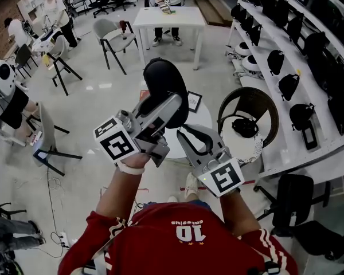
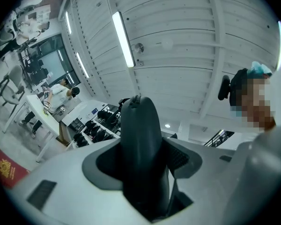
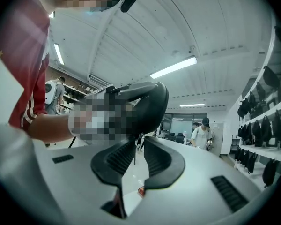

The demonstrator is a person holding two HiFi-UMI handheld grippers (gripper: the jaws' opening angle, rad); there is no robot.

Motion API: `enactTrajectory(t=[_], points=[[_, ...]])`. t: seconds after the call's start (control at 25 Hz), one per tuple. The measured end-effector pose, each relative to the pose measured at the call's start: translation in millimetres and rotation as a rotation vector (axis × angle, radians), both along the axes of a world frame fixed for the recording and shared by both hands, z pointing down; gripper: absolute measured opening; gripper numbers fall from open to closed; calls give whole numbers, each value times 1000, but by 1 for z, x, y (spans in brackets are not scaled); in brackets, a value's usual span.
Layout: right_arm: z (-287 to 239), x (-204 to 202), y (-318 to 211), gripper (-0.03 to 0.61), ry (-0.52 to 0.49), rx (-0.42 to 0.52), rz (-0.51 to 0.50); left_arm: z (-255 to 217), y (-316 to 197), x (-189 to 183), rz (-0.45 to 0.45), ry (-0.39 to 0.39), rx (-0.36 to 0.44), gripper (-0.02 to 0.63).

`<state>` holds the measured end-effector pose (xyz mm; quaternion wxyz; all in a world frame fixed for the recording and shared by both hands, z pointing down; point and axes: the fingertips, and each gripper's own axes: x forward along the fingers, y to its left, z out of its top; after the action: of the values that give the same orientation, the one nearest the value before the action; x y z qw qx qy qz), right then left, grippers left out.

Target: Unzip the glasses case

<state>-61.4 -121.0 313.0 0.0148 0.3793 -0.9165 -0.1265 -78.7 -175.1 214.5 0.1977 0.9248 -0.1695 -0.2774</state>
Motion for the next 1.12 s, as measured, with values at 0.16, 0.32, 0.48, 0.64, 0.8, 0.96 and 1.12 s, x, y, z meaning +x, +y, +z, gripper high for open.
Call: enactTrajectory(t=[0.16,0.32,0.48,0.64,0.8,0.96,1.12], points=[[-1,2,-1,63,-4,4,12,0,0,2,10,9,-8,258],[0,4,-1,37,-1,18,26,0,0,2,11,19,-9,258],[-2,6,-2,21,-3,24,34,-3,-1,1,13,28,-11,258],[-1,8,-2,18,23,39,38,0,-1,1,10,13,-7,258],[4,7,-1,18,88,50,48,4,-2,3,3,-29,-13,258],[9,10,0,18,128,47,72,10,-3,3,9,-43,-35,256],[13,15,1,18,149,45,100,17,-2,7,19,-69,-49,256]])
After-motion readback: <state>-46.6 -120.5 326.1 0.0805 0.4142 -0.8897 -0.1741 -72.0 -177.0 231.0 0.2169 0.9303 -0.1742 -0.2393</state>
